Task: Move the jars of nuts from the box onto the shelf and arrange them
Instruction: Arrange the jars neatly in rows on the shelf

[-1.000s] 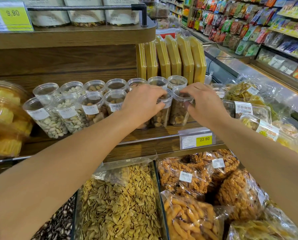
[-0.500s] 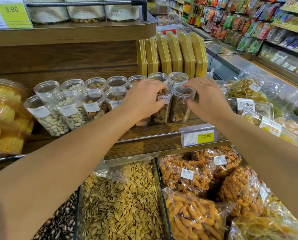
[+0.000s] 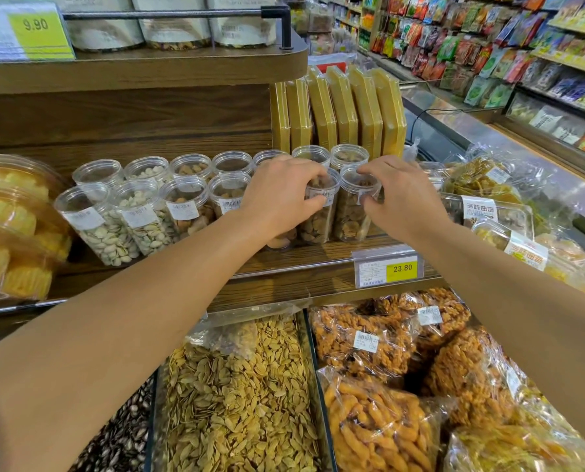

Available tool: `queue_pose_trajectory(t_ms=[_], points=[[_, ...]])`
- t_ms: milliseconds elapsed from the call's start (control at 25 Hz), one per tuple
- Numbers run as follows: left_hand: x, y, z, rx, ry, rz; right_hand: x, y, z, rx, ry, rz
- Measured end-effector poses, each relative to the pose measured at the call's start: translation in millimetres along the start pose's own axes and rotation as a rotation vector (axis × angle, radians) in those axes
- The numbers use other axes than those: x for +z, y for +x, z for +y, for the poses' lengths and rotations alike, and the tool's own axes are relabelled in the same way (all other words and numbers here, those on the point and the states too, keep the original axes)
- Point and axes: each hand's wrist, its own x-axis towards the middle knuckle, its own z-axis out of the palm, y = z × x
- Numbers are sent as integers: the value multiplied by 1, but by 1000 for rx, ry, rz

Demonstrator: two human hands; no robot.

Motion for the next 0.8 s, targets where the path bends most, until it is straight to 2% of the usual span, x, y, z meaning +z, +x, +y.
queue_pose_trajectory(t_ms=[160, 320, 480, 800], points=[[-23, -28, -34, -81, 89, 46, 9, -1, -41, -110, -9, 61], [-33, -73, -63, -171, 261, 17, 35, -11, -82, -236, -150, -14], [-27, -84, -67, -216, 301, 6, 50, -18, -95, -245, -256, -37], [-24, -84, -68, -239, 262, 46, 51, -15, -97, -224, -258, -54]])
